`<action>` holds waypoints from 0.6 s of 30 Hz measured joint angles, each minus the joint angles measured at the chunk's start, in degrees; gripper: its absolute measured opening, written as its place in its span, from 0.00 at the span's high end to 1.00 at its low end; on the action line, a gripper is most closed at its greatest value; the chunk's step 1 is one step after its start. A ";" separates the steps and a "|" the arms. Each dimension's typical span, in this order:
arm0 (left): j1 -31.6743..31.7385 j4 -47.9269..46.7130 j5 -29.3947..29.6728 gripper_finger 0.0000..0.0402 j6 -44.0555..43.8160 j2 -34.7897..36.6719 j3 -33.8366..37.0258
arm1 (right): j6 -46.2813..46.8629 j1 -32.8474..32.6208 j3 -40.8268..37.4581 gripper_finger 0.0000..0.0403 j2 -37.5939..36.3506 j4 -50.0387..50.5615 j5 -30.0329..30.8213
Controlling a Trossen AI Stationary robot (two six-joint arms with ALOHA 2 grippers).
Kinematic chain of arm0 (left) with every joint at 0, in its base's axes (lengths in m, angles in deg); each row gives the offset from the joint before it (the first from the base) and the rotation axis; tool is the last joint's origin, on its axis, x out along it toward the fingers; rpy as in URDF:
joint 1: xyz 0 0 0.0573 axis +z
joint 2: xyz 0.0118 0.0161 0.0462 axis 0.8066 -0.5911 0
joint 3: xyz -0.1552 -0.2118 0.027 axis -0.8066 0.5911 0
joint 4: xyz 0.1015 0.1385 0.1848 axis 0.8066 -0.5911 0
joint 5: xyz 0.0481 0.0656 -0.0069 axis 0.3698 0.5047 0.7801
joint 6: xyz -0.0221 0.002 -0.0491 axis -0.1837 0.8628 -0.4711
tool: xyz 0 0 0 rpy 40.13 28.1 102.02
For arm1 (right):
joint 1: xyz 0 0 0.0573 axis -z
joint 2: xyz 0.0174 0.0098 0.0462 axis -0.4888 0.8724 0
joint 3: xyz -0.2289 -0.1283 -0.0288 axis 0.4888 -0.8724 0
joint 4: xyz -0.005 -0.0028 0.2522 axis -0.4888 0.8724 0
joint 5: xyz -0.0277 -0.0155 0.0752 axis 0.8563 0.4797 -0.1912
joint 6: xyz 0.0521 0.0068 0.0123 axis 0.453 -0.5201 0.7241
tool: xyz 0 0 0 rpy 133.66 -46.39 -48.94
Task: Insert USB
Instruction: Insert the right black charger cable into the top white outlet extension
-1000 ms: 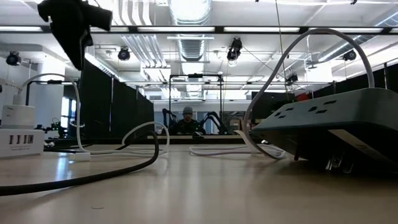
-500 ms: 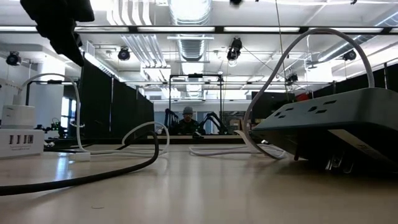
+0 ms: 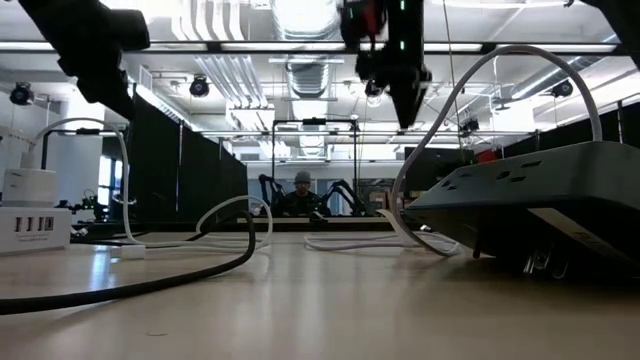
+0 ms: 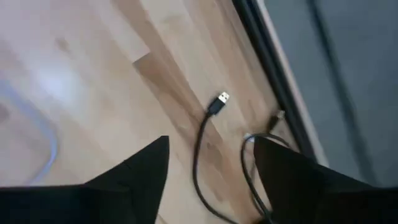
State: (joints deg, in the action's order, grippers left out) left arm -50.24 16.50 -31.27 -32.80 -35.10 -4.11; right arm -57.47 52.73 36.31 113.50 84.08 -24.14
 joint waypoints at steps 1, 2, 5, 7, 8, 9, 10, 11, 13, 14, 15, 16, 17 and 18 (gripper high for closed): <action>0.00 0.71 0.02 0.73 0.10 -0.16 0.06 | -0.78 2.29 -1.69 0.47 0.00 -2.32 -2.12; 0.00 1.38 0.02 0.73 0.35 -0.33 0.10 | -1.30 4.67 -3.59 0.45 0.00 -4.74 -4.18; 0.00 3.49 0.09 0.72 1.39 -0.78 0.11 | -2.21 10.50 -9.83 0.41 0.00 -11.31 -8.93; 0.00 4.68 0.11 0.73 2.06 -1.03 0.14 | -2.76 13.18 -14.15 0.40 -0.02 -15.03 -10.59; 0.00 5.14 0.11 0.73 2.13 -1.13 0.14 | -3.19 14.34 -16.26 0.40 -0.04 -16.95 -11.10; 0.00 5.34 0.12 0.73 2.18 -1.25 0.14 | -3.39 15.31 -18.28 0.40 -0.03 -18.62 -11.51; -0.01 5.54 0.11 0.73 2.19 -1.32 0.14 | -3.39 16.06 -20.10 0.40 -0.02 -20.13 -11.96; -0.02 5.63 0.13 0.73 2.19 -1.34 0.14 | -3.39 16.69 -21.85 0.41 -0.03 -21.96 -12.98; 0.00 5.61 0.13 0.73 2.17 -1.34 0.19 | -3.39 17.24 -24.88 0.42 -0.04 -25.80 -15.81; 0.00 5.59 0.13 0.72 2.17 -1.34 0.22 | -3.40 17.30 -26.25 0.43 -0.03 -27.44 -16.80; 0.00 5.58 0.13 0.72 2.09 -1.34 0.22 | -3.49 17.23 -27.51 0.44 -0.02 -28.97 -17.20; 0.00 5.59 0.13 0.71 1.96 -1.34 0.24 | -3.67 17.04 -28.71 0.44 -0.03 -30.61 -17.26; -0.02 5.59 0.13 0.71 1.88 -1.34 0.24 | -3.70 16.92 -29.91 0.45 -0.02 -32.33 -17.06; -0.01 5.59 0.13 0.71 1.81 -1.34 0.27 | -3.77 16.87 -31.09 0.46 -0.04 -34.02 -16.72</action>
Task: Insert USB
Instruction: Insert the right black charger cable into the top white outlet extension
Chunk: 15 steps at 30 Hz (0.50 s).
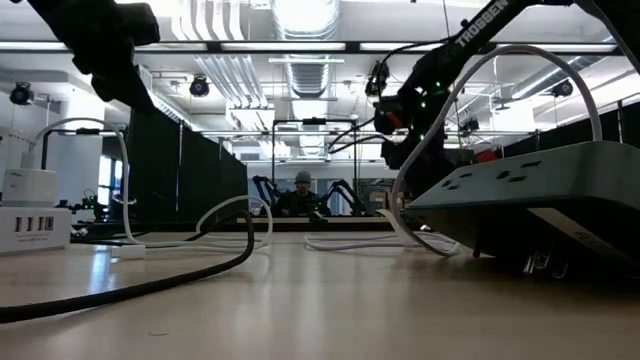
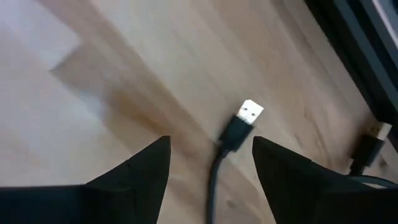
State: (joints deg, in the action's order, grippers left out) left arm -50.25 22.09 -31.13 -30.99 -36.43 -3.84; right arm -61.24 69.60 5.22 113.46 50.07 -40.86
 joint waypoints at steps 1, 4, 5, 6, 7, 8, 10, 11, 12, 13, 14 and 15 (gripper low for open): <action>0.01 -0.02 0.01 0.71 -0.04 -0.02 0.02 | -0.01 0.01 -1.20 0.46 0.00 -1.91 0.58; -0.01 -0.02 0.02 0.72 -0.70 -0.09 0.04 | 0.22 0.28 -3.83 0.48 0.06 -5.48 2.10; -0.01 -0.01 0.04 0.72 -1.05 -0.11 0.04 | 0.22 0.28 -4.18 0.49 0.27 -6.00 2.81; 0.01 0.01 0.04 0.73 -1.38 -0.10 0.04 | 0.27 0.38 -4.42 0.49 0.47 -6.23 3.09; 0.01 -0.01 0.04 0.73 -1.53 -0.09 0.04 | 0.25 0.45 -4.71 0.50 0.78 -6.21 3.46; -0.01 -0.02 0.02 0.73 -1.67 -0.09 0.04 | 0.29 0.46 -4.96 0.50 1.12 -6.16 3.99; 0.01 -0.04 0.04 0.74 -2.09 -0.11 0.04 | 0.25 0.51 -5.25 0.50 2.06 -6.33 4.83; -0.01 0.00 0.04 0.74 -2.19 -0.13 0.04 | 0.17 0.57 -5.33 0.51 2.64 -6.45 4.82; -0.01 0.08 0.04 0.73 -2.21 -0.19 0.04 | 0.13 0.57 -5.29 0.51 3.10 -6.75 4.76; 0.00 0.11 0.04 0.73 -2.22 -0.25 0.04 | 0.13 0.57 -5.23 0.51 3.58 -6.94 4.81; 0.01 0.16 0.04 0.73 -2.30 -0.26 0.04 | 0.17 0.57 -5.10 0.51 3.99 -7.05 4.84; 0.01 0.30 0.04 0.73 -2.38 -0.30 0.04 | 0.34 0.57 -5.13 0.53 4.45 -7.18 4.89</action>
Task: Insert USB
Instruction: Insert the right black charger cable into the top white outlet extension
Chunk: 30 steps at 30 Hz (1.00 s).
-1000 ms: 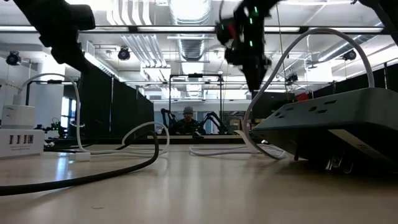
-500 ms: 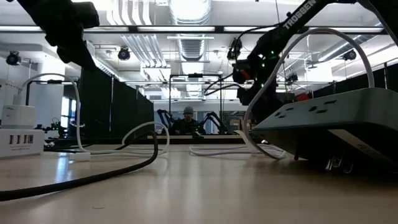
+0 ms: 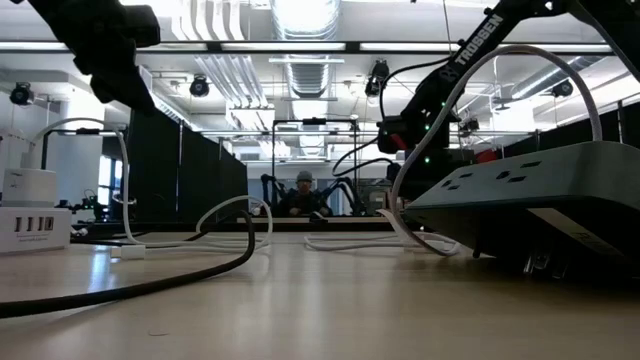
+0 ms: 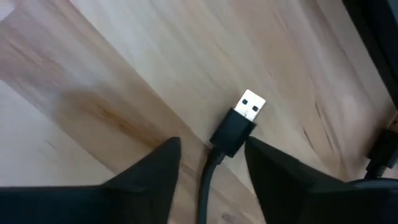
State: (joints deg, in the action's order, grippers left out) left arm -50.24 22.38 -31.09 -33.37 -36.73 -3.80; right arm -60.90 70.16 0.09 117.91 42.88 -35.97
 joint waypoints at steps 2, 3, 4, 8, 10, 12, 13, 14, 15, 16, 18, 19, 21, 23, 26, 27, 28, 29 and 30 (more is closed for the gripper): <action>0.00 0.14 0.00 0.73 -0.04 -0.09 0.00 | 0.01 -0.11 0.01 0.58 0.21 -0.08 0.47; -0.02 0.12 0.00 0.73 -0.04 -0.11 0.00 | 0.01 -0.23 -0.01 0.63 0.18 -0.11 0.53; -0.01 0.12 0.00 0.73 -0.04 -0.16 0.00 | 0.01 -0.27 -0.03 0.69 -0.07 -0.14 0.47; 0.00 0.11 0.02 0.74 -0.04 -0.18 0.00 | -0.85 -1.05 -0.20 0.95 -1.43 -0.64 1.17; -0.01 0.10 0.55 0.74 -0.04 -0.18 0.00 | -0.91 -1.85 -0.14 0.96 -2.10 -0.58 3.07; -0.02 0.10 2.03 0.73 -0.06 -0.18 0.00 | -1.00 -3.28 0.62 0.96 -3.26 -0.17 5.39; -0.02 0.10 2.60 0.73 -0.08 -0.18 0.00 | -1.56 -4.19 1.31 0.96 -4.01 -0.62 5.69; -0.02 0.14 2.88 0.73 -0.08 -0.18 0.00 | -2.25 -5.26 2.00 0.96 -4.69 -0.87 5.69; -0.01 0.23 2.99 0.73 -0.06 -0.18 0.00 | -2.75 -6.50 2.68 0.96 -5.22 -1.00 5.71; -0.02 0.28 2.99 0.73 -0.06 -0.18 0.00 | -2.85 -7.78 3.29 0.96 -5.54 -1.33 5.75; -0.02 0.30 2.99 0.73 -0.06 -0.18 0.00 | -3.27 -10.75 4.72 0.96 -6.17 -2.30 5.72; -0.02 0.30 2.98 0.73 -0.06 -0.18 0.00 | -4.02 -12.48 5.61 0.96 -6.75 -2.94 5.76; -0.02 0.36 2.98 0.73 -0.06 -0.12 0.00 | -5.20 -16.15 8.22 0.96 -7.67 -5.09 5.79; -0.02 0.36 2.99 0.73 0.34 -0.07 0.00 | -5.97 -19.85 10.78 0.96 -8.15 -6.29 5.71; -0.02 0.45 2.97 0.73 0.40 0.02 0.00 | -8.47 -25.55 14.63 0.96 -8.12 -7.09 5.67; -0.02 0.54 2.97 0.72 0.38 0.02 0.00 | -9.49 -27.47 15.95 0.96 -8.15 -7.27 5.73; -0.02 0.74 2.97 0.72 0.28 0.02 0.00 | -10.62 -29.26 17.28 0.96 -8.28 -7.52 5.72; -0.02 0.90 2.96 0.72 0.04 0.02 0.00 | -11.53 -31.01 18.38 0.96 -8.38 -7.74 5.71; -0.02 1.15 2.92 0.71 -0.17 -0.02 0.00 | -12.31 -32.76 19.37 0.96 -8.42 -7.71 5.70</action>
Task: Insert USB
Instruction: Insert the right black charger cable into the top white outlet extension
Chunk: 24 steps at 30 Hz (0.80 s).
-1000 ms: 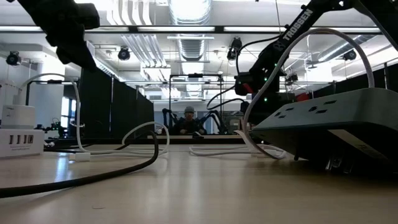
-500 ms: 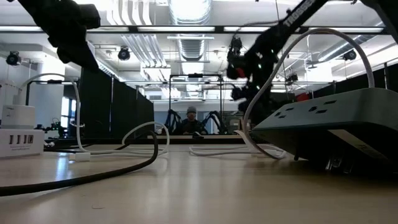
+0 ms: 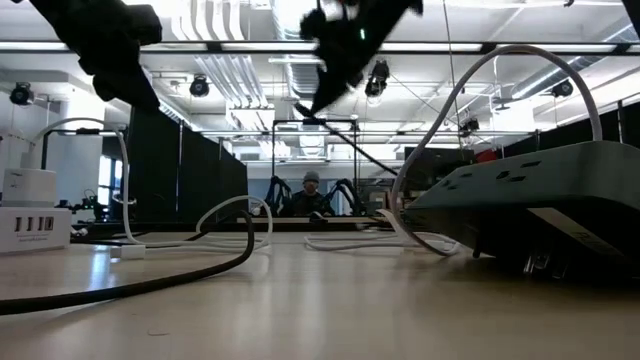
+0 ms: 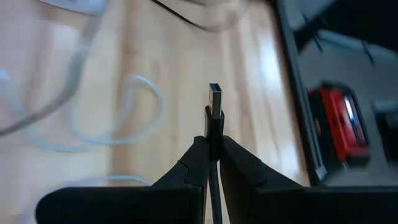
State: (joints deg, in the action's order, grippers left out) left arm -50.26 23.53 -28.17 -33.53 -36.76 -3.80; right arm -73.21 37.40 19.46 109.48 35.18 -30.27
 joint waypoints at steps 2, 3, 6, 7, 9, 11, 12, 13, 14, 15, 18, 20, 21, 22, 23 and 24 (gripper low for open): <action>0.00 1.45 -0.15 0.71 -0.40 -0.16 0.00 | -1.49 -3.07 1.50 0.96 0.00 0.22 -0.18; 0.00 2.54 -0.67 0.70 -0.50 -0.18 0.00 | -2.04 -4.42 2.08 0.96 0.01 0.29 -0.17; 0.00 7.78 -4.11 0.70 -0.35 -0.24 0.00 | -2.60 -7.66 3.63 0.96 0.02 0.07 -0.15; -0.08 9.95 -5.46 0.70 -0.01 -0.24 0.00 | -2.43 -8.53 3.94 0.96 0.00 0.04 -0.16; -0.11 14.39 -8.63 0.70 1.31 -0.37 0.00 | -1.41 -10.11 4.43 0.96 0.00 -0.06 -0.54; -0.13 18.87 -11.73 0.71 3.61 -0.88 0.00 | -0.74 -11.53 4.53 0.96 0.02 -1.80 -2.47; -0.13 20.71 -12.78 0.71 4.77 -1.34 0.00 | -0.64 -12.09 4.53 0.96 0.02 -3.27 -4.17; -0.13 22.18 -13.58 0.72 5.73 -1.92 0.00 | -0.66 -12.58 4.53 0.96 0.08 -4.82 -5.81; -0.13 23.48 -13.96 0.72 6.64 -2.72 0.00 | -0.65 -13.02 4.53 0.96 0.24 -6.27 -6.85; -0.15 24.49 -14.00 0.72 7.25 -3.55 0.00 | -0.63 -13.39 4.53 0.96 0.41 -7.47 -7.39; -0.28 26.20 -14.00 0.73 8.79 -6.56 0.00 | -0.67 -13.79 4.51 0.96 1.40 -9.63 -7.72; -0.77 27.05 -14.02 0.73 9.54 -8.61 0.00 | -0.62 -13.75 4.47 0.96 1.98 -9.53 -7.68; -1.10 27.79 -14.03 0.72 10.08 -9.50 0.00 | -0.60 -13.61 4.47 0.96 2.47 -9.64 -7.68; -1.45 28.33 -14.06 0.72 10.45 -10.37 -0.01 | -0.61 -13.53 4.47 0.96 2.97 -9.90 -7.67; -1.74 28.84 -14.08 0.71 10.67 -11.19 -0.10 | -0.62 -13.48 4.47 0.96 3.46 -10.09 -7.65; -2.06 29.45 -14.12 0.70 10.71 -11.99 -0.35 | -0.64 -13.46 4.47 0.96 3.99 -10.21 -7.59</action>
State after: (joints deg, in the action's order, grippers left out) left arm -52.31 52.98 -42.30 -22.83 -48.75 -4.15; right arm -73.86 23.94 23.93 113.47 24.97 -37.87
